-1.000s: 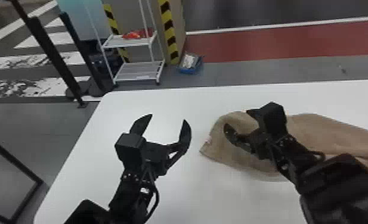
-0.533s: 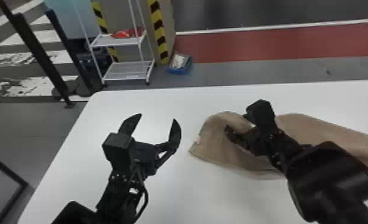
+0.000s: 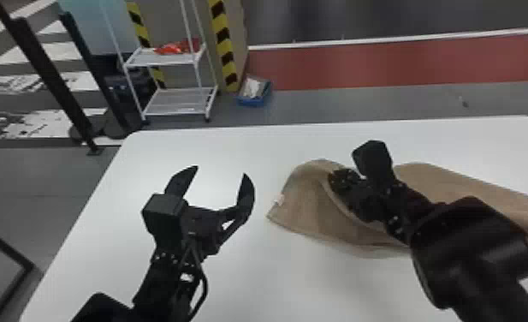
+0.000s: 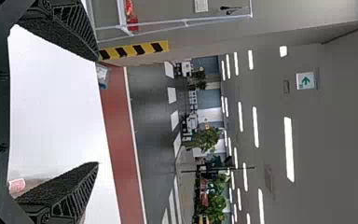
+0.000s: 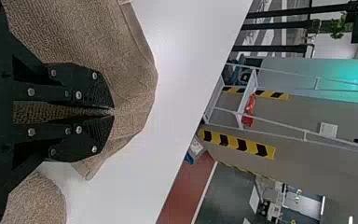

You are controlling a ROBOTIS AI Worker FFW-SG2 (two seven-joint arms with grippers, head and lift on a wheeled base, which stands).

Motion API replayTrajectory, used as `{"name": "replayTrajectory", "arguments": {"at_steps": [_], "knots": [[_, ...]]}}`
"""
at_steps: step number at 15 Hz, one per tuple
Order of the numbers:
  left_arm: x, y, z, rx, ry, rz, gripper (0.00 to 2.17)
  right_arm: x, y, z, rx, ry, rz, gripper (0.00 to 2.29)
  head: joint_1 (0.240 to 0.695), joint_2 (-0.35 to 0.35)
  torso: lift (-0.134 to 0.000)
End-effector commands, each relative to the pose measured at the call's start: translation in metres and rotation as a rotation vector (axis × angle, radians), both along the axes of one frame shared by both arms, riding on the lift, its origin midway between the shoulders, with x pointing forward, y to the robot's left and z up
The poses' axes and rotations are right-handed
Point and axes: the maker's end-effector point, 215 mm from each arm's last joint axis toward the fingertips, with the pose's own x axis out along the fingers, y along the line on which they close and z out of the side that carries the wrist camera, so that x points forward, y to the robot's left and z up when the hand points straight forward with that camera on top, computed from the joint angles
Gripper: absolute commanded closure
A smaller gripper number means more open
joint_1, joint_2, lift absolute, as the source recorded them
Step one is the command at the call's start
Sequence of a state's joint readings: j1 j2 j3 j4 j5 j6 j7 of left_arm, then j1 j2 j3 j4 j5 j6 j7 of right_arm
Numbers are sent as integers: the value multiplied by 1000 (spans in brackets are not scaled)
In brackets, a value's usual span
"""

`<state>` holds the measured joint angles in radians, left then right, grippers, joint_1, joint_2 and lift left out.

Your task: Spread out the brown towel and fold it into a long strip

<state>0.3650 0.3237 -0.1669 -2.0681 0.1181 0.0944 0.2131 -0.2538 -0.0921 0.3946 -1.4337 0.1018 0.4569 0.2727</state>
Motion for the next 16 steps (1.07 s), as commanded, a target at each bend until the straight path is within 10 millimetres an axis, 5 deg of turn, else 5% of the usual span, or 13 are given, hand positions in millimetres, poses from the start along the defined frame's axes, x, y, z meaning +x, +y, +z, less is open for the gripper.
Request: {"name": "replayTrajectory", "arguments": {"at_steps": [1, 4, 11, 14, 16], "knots": [[0, 1, 0, 0, -2, 2, 80, -1, 1, 5, 13, -16, 1, 2240, 695, 177, -125], [2, 2, -2, 1, 1, 5, 80, -1, 18, 43, 72, -87, 43, 2240, 695, 183, -125], [2, 4, -6, 8, 7, 8, 80, 34, 64, 154, 215, -220, 108, 2243, 688, 214, -125], [2, 5, -4, 10, 4, 7, 80, 34, 100, 165, 219, -206, 176, 2243, 648, 241, -125], [1, 6, -3, 12, 3, 8, 80, 29, 110, 149, 226, -167, 206, 2243, 639, 258, -125]]}}
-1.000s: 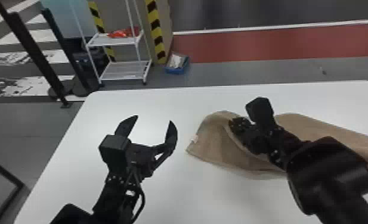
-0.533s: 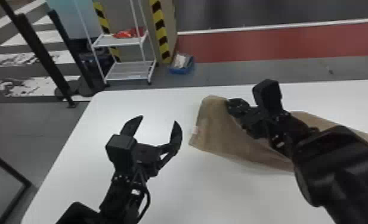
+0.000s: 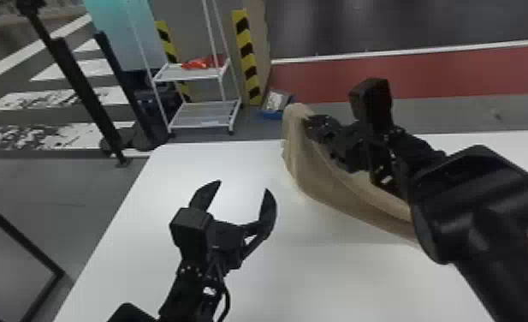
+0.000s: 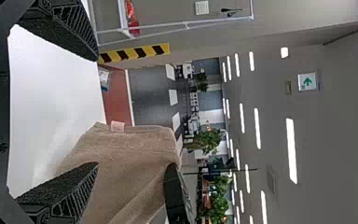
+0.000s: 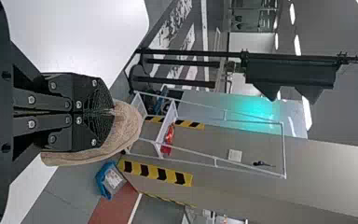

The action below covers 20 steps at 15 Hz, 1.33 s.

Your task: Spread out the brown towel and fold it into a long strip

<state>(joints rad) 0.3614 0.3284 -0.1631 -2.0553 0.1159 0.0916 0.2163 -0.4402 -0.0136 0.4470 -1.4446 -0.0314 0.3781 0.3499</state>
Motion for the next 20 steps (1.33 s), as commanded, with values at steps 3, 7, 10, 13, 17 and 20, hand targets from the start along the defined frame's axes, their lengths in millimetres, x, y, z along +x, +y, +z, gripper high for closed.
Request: {"name": "replayTrajectory", "arguments": {"at_steps": [3, 7, 10, 13, 17, 20], "knots": [[1, 1, 1, 5, 0, 0, 80, -16, 8, -27, 9, 49, 39, 2243, 646, 283, -125], [3, -3, -1, 5, 5, -6, 80, -8, -11, -22, 20, 54, 5, 2243, 662, 279, -125], [3, -1, -3, 4, 6, -1, 80, -24, -3, -9, 35, 49, 49, 2243, 659, 266, -125], [3, 0, -3, 3, 4, 1, 80, -48, 10, -10, 40, 84, 118, 2243, 660, 280, -125], [4, -1, -6, 1, 9, 1, 80, -80, 10, -2, 86, 116, 184, 2243, 671, 299, -125], [4, -9, -2, -2, 3, -11, 80, -62, -3, -1, 48, 110, 150, 2243, 678, 302, -125]]}}
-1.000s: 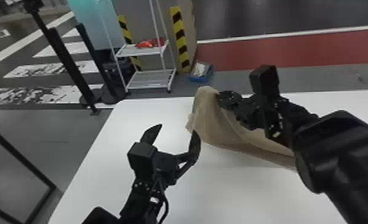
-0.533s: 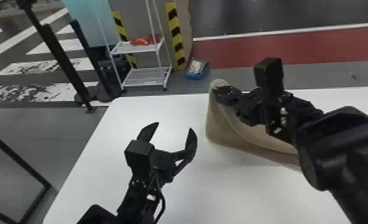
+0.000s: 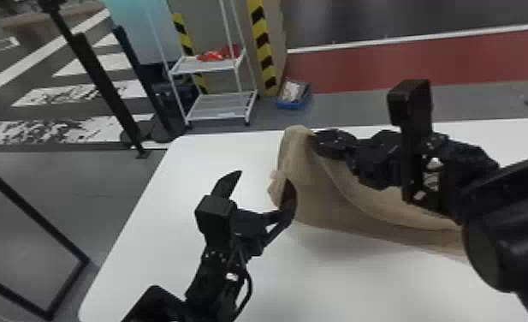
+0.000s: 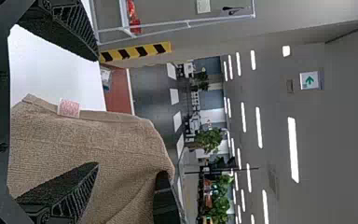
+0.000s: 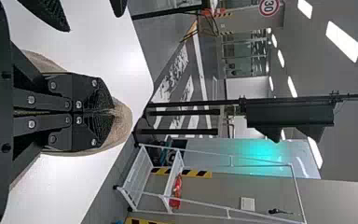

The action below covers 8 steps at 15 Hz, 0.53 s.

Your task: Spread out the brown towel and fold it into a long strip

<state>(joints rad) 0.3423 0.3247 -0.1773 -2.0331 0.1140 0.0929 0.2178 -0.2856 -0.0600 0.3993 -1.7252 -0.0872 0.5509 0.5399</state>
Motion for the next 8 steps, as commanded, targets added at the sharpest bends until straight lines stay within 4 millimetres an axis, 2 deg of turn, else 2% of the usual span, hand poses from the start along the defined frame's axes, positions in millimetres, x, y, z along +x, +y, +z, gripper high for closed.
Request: {"name": "replayTrajectory", "arguments": {"at_steps": [1, 2, 3, 5, 7, 8], "knots": [[-1, -5, 2, 0, -3, -8, 80, 31, -13, -27, -62, 35, -41, 2240, 677, 299, -125], [-2, -6, 2, 0, 0, -9, 80, 50, -14, -44, -84, 35, -55, 2240, 674, 285, -125], [-2, -6, 1, 3, 1, -8, 80, 64, -12, -52, -86, 28, -55, 2240, 675, 275, -125], [-5, -6, -1, 5, 4, -6, 80, 81, 3, -55, -94, -22, -32, 2229, 678, 262, -125], [-7, -5, -2, 4, 4, -4, 80, 97, -10, -72, -152, -16, -57, 1912, 676, 266, -125], [-7, -5, -1, 2, 1, -4, 80, 107, -19, -77, -197, -23, -97, 1447, 676, 267, -125]]}}
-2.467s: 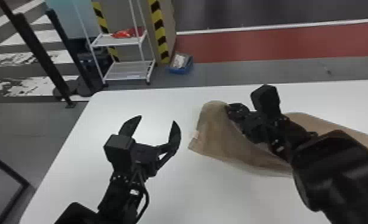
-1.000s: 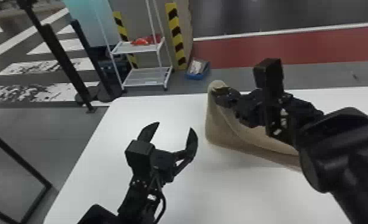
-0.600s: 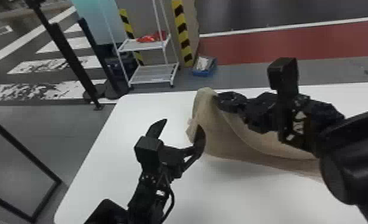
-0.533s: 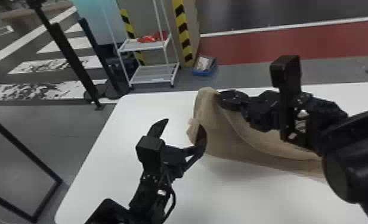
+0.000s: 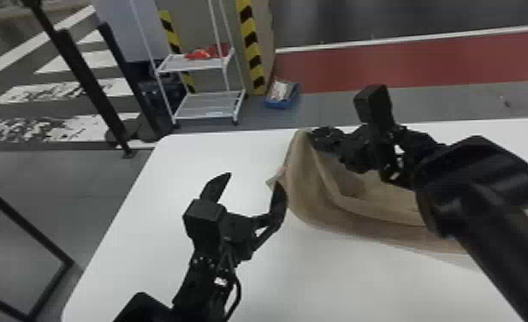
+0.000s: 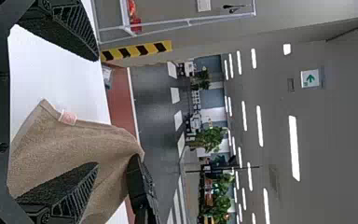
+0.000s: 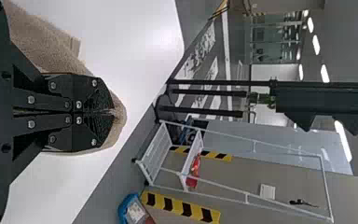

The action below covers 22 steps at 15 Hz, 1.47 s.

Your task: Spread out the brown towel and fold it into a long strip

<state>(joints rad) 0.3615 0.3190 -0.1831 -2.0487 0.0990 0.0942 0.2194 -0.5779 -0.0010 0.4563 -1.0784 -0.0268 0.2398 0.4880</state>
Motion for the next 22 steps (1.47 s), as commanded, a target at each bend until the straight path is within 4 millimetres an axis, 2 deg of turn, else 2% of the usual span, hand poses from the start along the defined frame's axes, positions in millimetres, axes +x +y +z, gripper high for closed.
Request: {"name": "replayTrajectory", "arguments": {"at_steps": [1, 2, 3, 4, 7, 8, 10, 13, 17, 18, 19, 22], "knots": [[-1, 0, 1, -2, -3, 2, 80, 16, -17, -17, -105, -13, -69, 846, 676, 262, -125], [0, 1, 2, -1, -5, 3, 80, 24, -34, -32, -193, -22, -145, 151, 677, 255, -125], [0, 1, 1, 0, -4, 3, 80, 29, -53, -46, -265, -21, -204, -2, 677, 245, -125], [1, 0, 2, -1, -6, 2, 80, 27, -63, -56, -282, 8, -229, -2, 681, 220, -125], [2, 0, 3, 3, -6, -1, 80, 10, -77, -60, -234, 103, -270, 53, 695, 195, -125], [2, 0, 4, 3, -8, -2, 80, -4, -100, -67, -210, 186, -272, 56, 695, 189, -125], [4, -1, 5, 1, -10, -3, 80, -26, -131, -50, -136, 181, -289, 90, 695, 181, -125], [5, -4, 5, -2, -9, -8, 80, -64, -189, -28, -42, 171, -313, 134, 695, 143, -125], [6, -4, 2, -1, -6, -4, 80, -114, -267, -25, 1, 161, -352, 151, 695, 62, -125], [6, -4, 1, -3, -6, -3, 80, -128, -282, -28, 30, 183, -348, 154, 695, 31, -125], [5, -5, 0, -4, -4, -3, 80, -142, -298, -27, 67, 197, -350, 191, 695, 31, -125], [6, -4, -4, -5, 2, -1, 80, -173, -342, -30, 95, 204, -378, 194, 695, -29, -125]]}}
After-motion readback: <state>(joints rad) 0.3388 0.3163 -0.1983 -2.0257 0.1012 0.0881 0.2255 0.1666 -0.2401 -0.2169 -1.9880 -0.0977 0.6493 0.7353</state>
